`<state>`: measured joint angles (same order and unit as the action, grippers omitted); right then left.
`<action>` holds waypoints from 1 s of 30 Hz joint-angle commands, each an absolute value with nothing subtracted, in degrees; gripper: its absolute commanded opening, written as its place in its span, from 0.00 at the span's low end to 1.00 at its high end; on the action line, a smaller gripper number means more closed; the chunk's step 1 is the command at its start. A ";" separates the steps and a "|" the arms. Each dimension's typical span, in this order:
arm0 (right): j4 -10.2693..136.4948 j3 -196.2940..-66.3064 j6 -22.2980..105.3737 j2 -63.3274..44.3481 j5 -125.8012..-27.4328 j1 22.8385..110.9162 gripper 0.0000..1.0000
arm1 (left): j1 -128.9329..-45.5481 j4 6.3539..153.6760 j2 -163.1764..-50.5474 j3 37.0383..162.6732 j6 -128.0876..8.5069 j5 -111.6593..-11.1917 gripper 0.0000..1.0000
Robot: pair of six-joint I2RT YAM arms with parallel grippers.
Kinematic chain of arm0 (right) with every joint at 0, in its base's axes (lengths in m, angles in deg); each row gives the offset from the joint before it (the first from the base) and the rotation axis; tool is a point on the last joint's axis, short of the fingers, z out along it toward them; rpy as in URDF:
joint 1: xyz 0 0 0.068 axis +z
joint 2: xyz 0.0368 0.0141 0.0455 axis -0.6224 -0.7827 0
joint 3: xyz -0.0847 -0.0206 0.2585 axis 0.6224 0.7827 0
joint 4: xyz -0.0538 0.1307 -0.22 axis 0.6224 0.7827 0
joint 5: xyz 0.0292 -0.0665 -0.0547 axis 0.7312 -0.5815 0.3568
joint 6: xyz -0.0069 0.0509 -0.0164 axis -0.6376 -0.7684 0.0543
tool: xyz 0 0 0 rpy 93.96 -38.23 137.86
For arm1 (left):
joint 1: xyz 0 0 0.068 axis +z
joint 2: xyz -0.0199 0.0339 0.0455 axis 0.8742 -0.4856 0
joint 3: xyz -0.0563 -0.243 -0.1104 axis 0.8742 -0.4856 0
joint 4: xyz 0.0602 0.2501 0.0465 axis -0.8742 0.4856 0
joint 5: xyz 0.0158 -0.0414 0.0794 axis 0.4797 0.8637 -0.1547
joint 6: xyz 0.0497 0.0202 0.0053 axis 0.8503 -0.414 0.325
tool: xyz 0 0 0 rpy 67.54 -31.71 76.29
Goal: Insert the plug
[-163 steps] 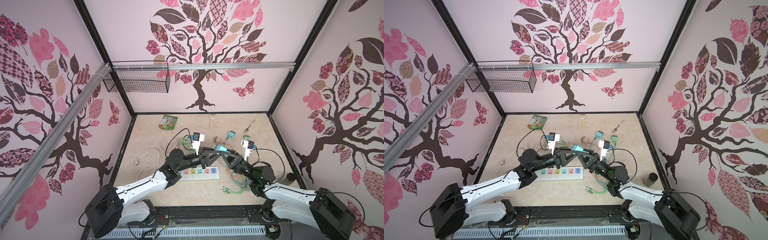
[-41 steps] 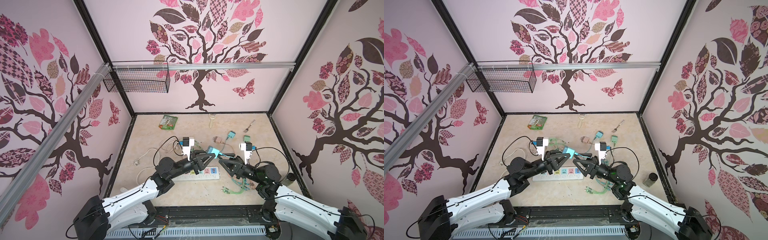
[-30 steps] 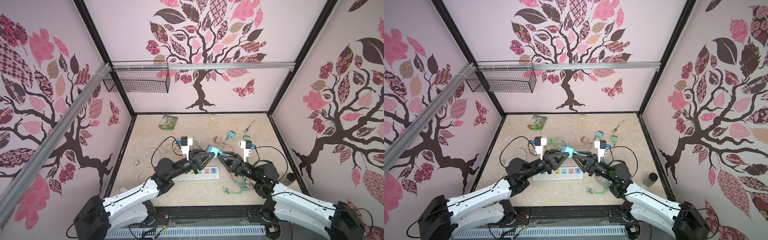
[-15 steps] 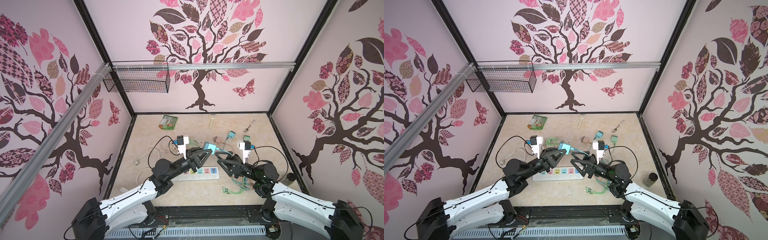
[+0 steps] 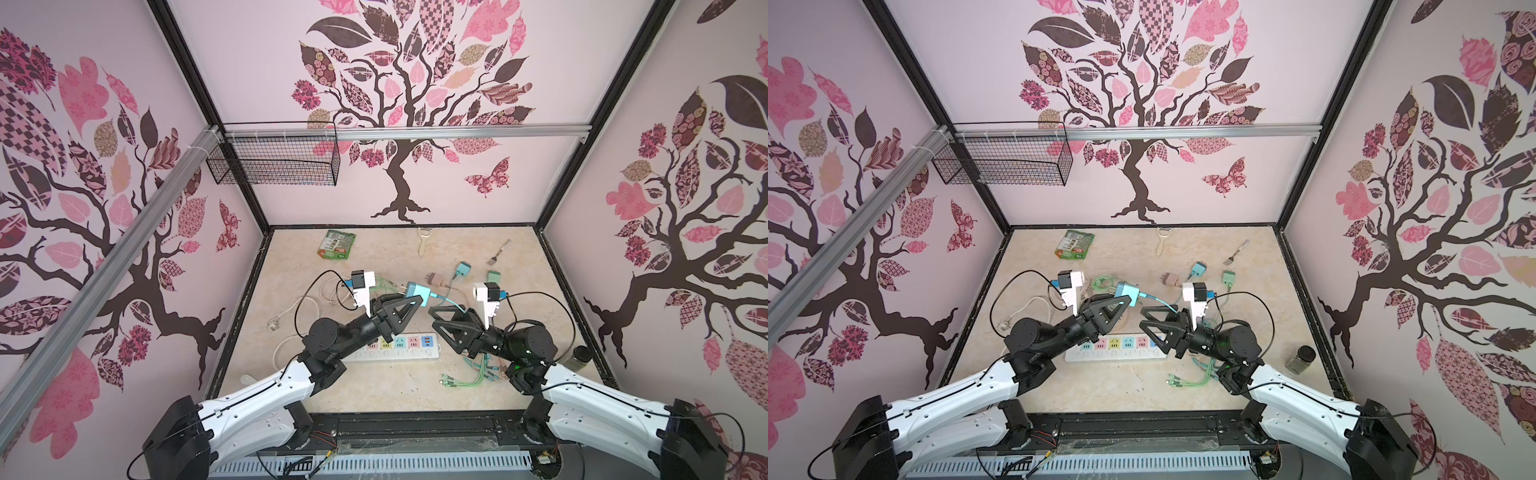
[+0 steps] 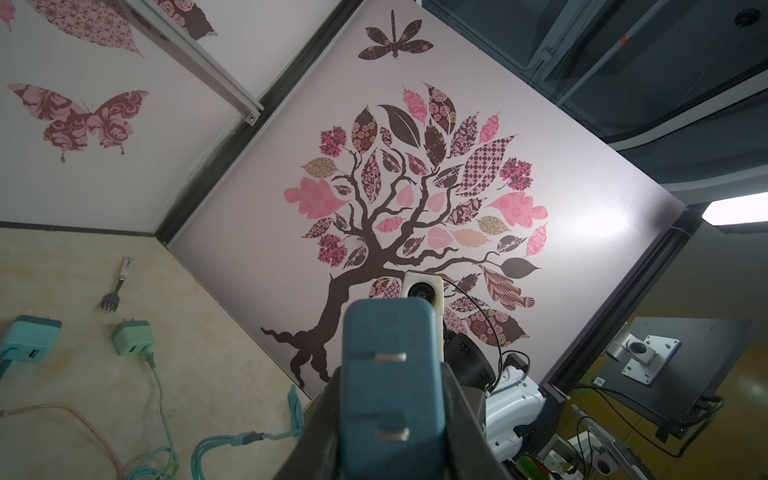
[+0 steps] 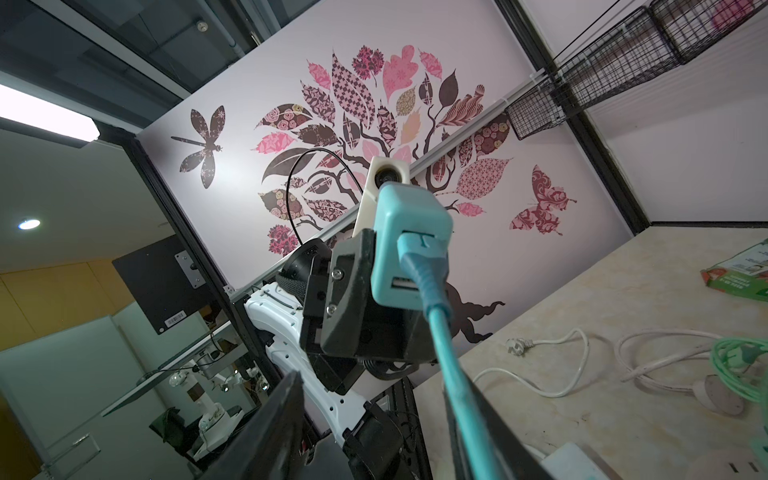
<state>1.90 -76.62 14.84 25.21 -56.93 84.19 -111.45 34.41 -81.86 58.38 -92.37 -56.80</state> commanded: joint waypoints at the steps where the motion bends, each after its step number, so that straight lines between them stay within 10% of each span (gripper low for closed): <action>1: -1.13 -80.80 13.70 22.68 -49.79 84.44 0.65 | -111.17 35.47 -81.11 60.69 -92.15 -56.75 0.00; 17: 1.73 -79.39 14.44 26.70 -60.05 84.43 0.44 | -111.15 35.54 -78.07 58.90 -91.70 -57.01 0.00; 30: 7.09 -85.48 12.39 19.95 -37.38 84.54 0.61 | -111.14 46.97 -73.27 62.78 -85.99 -59.56 0.00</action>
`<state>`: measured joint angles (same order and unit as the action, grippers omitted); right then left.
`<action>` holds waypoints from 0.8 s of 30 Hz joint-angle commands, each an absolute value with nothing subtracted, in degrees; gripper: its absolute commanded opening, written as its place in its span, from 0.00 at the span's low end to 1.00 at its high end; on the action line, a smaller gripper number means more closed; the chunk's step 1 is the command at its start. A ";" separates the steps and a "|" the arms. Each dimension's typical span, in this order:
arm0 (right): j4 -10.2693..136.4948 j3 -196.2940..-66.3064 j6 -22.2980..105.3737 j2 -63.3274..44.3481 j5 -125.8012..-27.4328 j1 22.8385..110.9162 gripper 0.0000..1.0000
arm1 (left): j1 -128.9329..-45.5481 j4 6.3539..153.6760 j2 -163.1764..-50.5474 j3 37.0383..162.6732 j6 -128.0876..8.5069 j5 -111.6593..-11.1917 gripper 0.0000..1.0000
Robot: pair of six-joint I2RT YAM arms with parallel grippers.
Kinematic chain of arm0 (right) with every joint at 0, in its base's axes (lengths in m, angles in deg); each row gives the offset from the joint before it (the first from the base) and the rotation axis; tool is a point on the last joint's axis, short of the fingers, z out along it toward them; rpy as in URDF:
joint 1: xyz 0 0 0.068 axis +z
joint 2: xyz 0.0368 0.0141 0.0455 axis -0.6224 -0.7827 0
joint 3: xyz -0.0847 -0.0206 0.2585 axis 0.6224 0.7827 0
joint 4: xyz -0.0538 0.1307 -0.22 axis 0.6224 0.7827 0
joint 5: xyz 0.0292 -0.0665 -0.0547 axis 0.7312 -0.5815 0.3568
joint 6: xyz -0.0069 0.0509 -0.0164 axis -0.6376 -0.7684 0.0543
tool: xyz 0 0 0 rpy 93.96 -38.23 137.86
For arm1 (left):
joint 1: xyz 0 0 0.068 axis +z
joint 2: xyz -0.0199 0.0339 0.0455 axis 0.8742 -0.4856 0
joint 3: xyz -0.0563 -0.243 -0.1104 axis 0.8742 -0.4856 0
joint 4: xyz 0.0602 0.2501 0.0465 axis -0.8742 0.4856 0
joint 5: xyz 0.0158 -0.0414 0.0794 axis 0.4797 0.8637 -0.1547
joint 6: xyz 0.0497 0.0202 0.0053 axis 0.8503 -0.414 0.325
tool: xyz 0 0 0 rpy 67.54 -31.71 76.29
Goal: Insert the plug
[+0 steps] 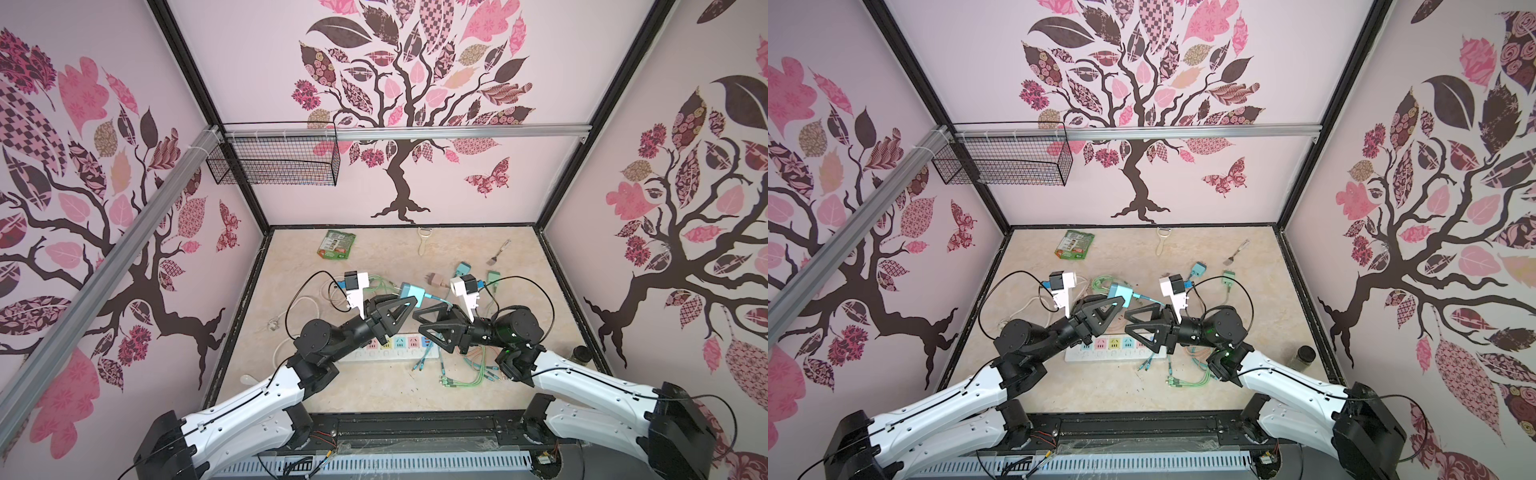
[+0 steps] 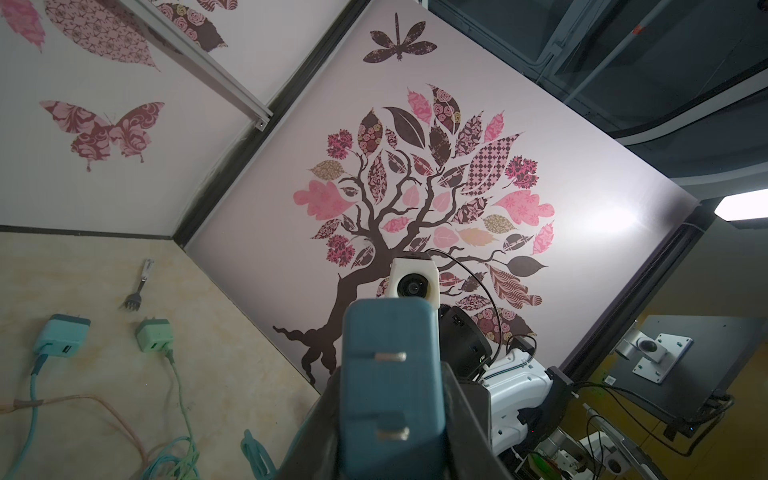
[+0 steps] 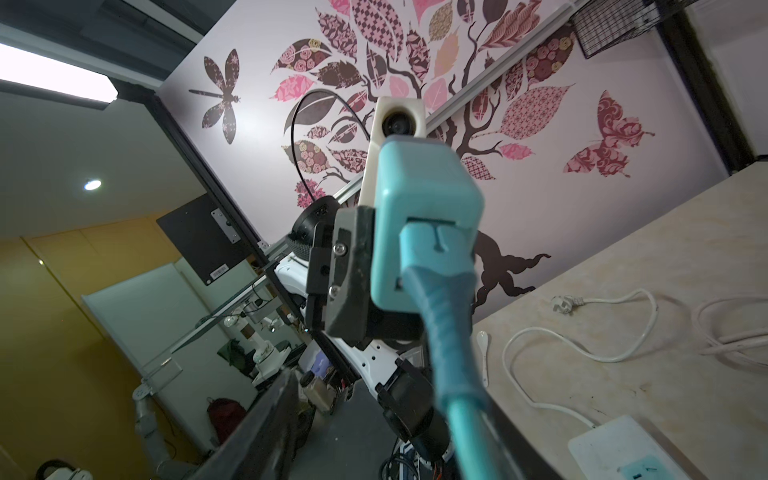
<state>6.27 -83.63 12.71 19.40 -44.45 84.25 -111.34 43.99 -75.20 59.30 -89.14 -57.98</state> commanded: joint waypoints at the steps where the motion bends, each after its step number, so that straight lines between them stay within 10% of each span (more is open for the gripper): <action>1: 7.05 -85.40 12.54 20.73 -36.71 84.53 0.61 | -111.14 47.93 -72.77 62.63 -85.60 -59.92 0.00; 24: 2.25 -85.31 11.88 21.91 -55.57 84.46 0.36 | -111.14 37.01 -75.16 58.27 -91.33 -58.73 0.00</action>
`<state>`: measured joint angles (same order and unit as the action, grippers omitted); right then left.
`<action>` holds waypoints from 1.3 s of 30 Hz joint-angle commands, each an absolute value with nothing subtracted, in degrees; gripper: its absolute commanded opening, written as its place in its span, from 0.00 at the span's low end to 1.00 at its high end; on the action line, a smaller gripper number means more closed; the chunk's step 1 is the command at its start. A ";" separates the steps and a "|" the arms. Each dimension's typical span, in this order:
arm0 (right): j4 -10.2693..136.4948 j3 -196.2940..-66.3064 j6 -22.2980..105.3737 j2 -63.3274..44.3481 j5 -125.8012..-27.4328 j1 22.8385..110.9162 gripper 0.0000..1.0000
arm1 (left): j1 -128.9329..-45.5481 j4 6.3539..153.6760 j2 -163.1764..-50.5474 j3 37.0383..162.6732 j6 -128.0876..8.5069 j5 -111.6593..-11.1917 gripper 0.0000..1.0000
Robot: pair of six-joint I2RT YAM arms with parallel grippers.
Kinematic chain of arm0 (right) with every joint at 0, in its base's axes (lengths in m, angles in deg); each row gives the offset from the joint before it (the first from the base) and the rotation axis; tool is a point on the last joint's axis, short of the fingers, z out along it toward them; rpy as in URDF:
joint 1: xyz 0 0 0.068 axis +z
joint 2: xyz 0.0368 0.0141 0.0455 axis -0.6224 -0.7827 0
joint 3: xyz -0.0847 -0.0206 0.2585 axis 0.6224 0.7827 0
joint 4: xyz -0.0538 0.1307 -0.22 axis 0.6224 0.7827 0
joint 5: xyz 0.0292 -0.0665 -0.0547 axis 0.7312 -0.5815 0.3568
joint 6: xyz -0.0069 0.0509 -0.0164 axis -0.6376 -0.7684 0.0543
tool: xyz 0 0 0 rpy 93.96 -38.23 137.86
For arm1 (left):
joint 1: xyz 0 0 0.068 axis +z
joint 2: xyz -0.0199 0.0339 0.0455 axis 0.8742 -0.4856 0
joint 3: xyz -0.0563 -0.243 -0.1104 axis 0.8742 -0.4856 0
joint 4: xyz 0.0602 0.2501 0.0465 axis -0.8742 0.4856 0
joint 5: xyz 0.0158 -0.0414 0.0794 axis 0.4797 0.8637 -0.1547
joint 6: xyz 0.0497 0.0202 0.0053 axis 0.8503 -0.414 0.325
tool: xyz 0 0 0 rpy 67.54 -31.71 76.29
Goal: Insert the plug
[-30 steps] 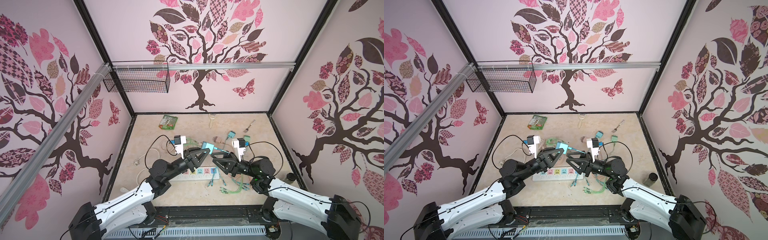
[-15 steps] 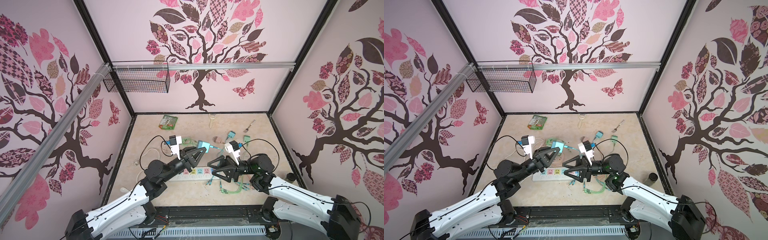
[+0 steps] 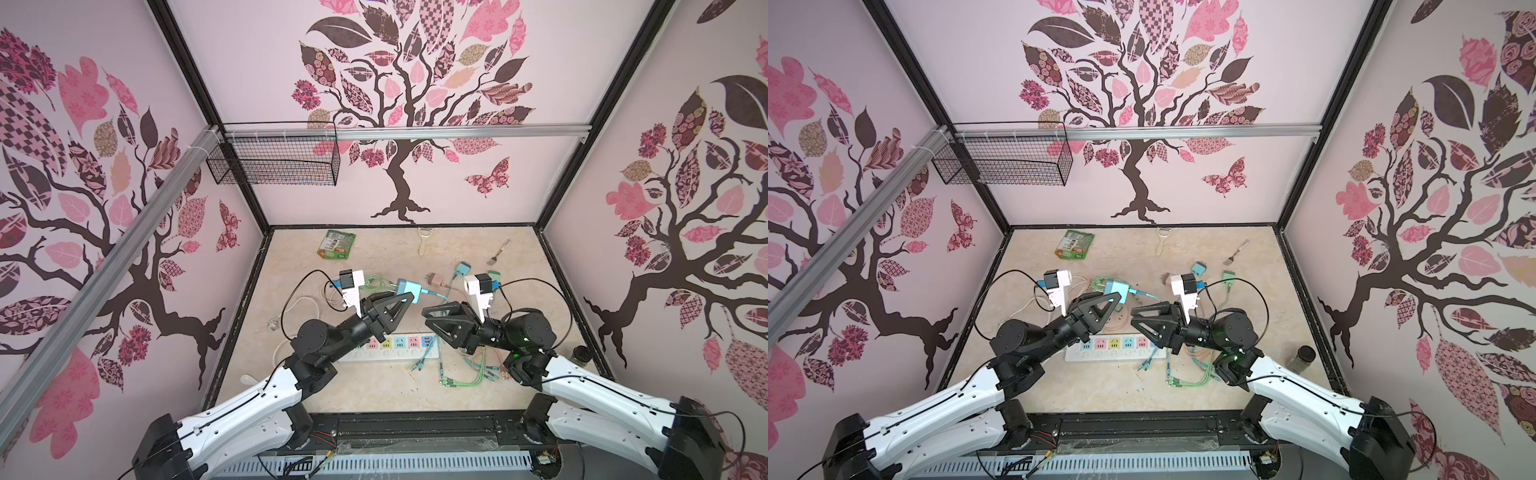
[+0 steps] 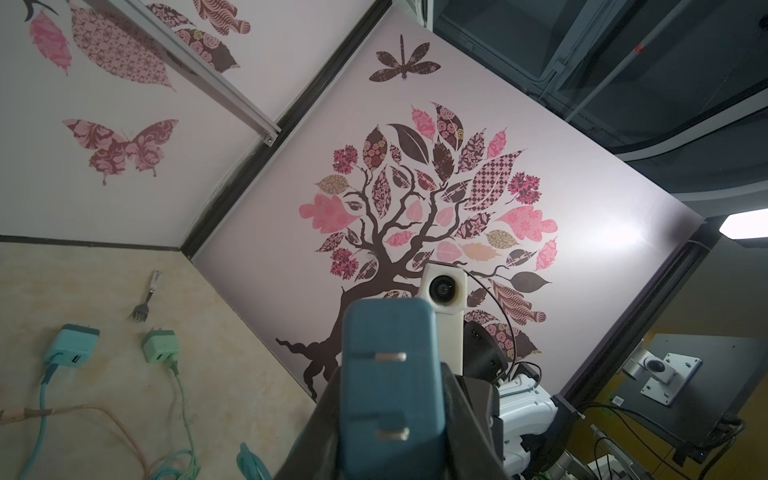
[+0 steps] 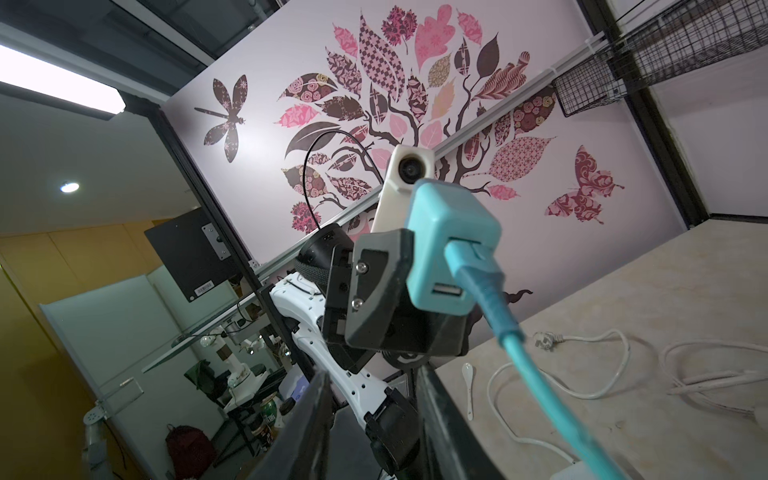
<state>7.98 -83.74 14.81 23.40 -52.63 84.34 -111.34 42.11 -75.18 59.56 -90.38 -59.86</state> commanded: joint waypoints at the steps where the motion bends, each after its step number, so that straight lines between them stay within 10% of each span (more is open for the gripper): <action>1: 0.47 -85.10 11.01 21.28 -55.94 84.46 0.35 | -111.11 36.64 -75.35 58.24 -91.56 -58.45 0.00; 39: 4.27 -91.74 11.09 16.05 -61.56 84.53 0.40 | -111.35 32.15 -78.82 57.29 -92.53 -59.14 0.00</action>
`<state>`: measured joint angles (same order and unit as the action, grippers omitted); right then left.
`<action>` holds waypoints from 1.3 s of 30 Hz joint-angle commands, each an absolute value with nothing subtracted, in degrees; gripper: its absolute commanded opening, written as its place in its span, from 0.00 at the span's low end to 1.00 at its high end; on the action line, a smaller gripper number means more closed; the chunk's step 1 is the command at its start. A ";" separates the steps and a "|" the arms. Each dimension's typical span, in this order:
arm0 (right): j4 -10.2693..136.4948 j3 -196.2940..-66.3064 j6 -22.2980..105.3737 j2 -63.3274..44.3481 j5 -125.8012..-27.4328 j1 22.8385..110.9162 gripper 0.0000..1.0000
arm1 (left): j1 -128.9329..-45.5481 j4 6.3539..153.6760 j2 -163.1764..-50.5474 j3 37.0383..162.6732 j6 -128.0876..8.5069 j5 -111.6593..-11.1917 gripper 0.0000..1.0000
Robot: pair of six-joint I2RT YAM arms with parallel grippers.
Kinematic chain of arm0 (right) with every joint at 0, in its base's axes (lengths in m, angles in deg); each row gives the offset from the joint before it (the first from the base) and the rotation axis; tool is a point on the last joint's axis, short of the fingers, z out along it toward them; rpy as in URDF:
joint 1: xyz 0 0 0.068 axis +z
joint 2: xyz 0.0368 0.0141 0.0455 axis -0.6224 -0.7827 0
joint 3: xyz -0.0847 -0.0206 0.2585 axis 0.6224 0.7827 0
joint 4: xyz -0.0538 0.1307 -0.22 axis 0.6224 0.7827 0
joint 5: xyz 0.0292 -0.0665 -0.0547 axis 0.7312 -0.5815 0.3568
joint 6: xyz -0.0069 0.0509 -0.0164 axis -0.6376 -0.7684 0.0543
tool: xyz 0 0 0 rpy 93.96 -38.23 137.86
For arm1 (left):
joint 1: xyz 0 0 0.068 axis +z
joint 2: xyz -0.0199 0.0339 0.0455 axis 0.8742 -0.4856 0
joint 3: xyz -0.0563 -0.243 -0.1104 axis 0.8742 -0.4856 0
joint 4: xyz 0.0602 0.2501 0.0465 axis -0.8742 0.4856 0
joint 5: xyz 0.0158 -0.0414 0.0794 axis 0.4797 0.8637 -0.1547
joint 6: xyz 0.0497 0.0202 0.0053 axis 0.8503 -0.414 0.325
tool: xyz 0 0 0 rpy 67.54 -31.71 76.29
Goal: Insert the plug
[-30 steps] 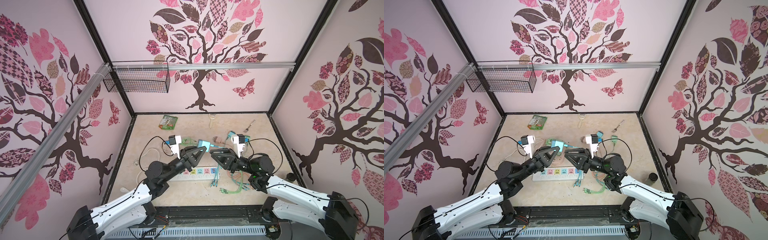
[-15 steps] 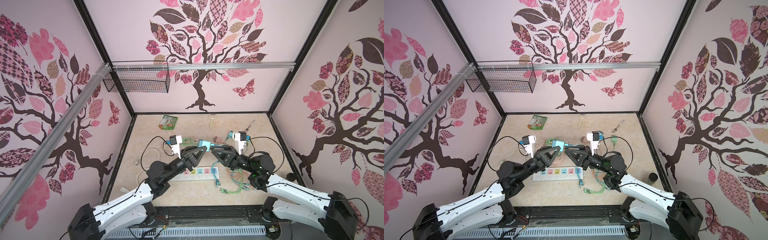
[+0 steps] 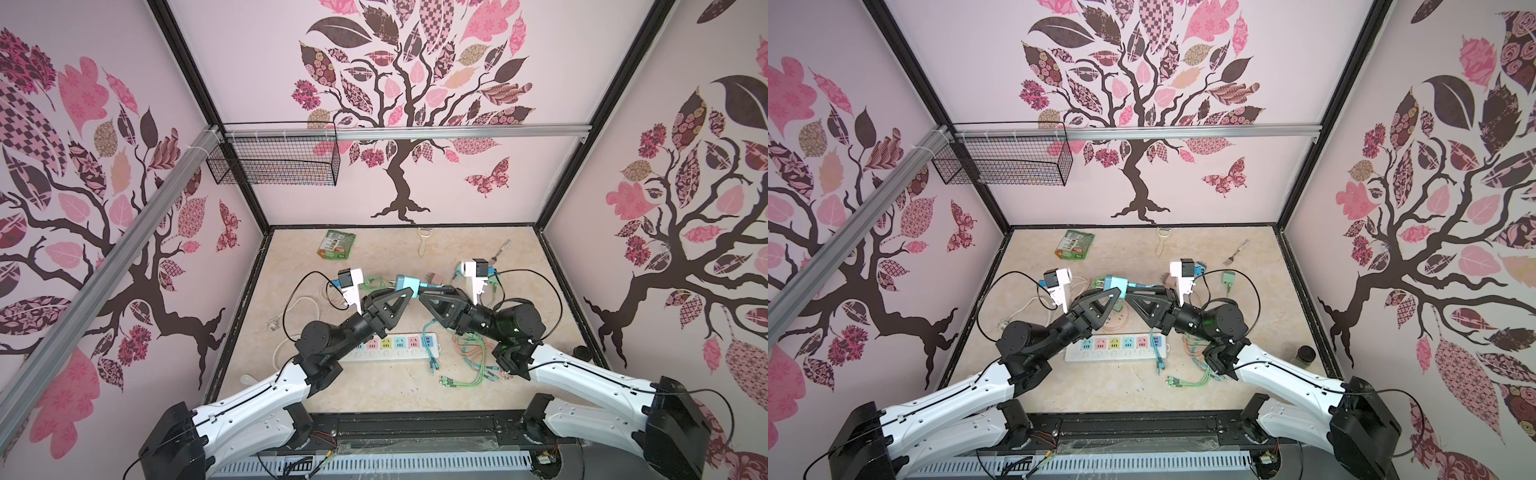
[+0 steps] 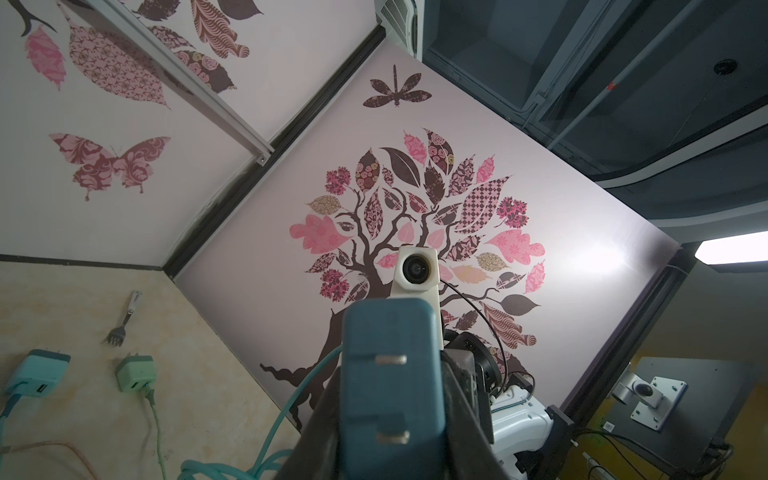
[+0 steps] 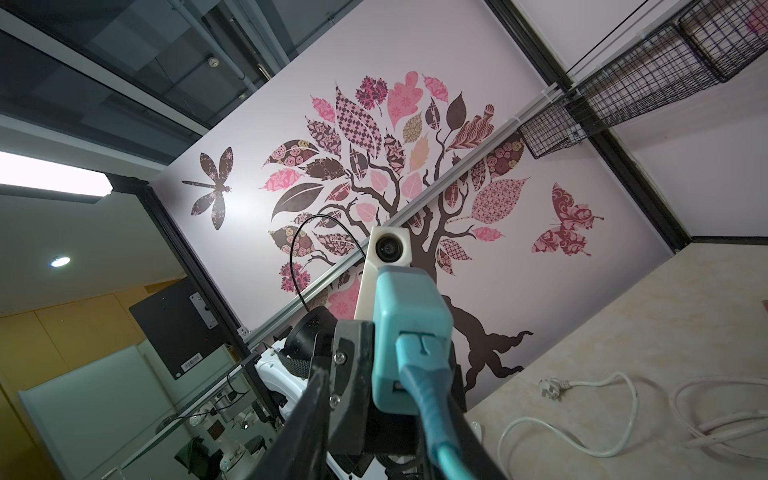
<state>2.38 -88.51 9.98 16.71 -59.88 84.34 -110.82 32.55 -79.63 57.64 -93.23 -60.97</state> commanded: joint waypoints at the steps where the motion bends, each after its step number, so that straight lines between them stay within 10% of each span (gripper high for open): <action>1: 4.67 -91.69 11.25 16.16 -61.69 84.51 0.41 | -111.27 33.02 -78.41 57.38 -92.16 -59.33 0.00; 39: 2.24 -93.50 9.84 13.96 -61.16 84.51 0.42 | -112.28 32.64 -79.86 57.32 -91.87 -58.93 0.00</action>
<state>4.30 -90.49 9.70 14.63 -62.42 84.47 -111.74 34.06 -79.44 57.61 -91.80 -60.60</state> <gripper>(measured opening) 0.423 0.285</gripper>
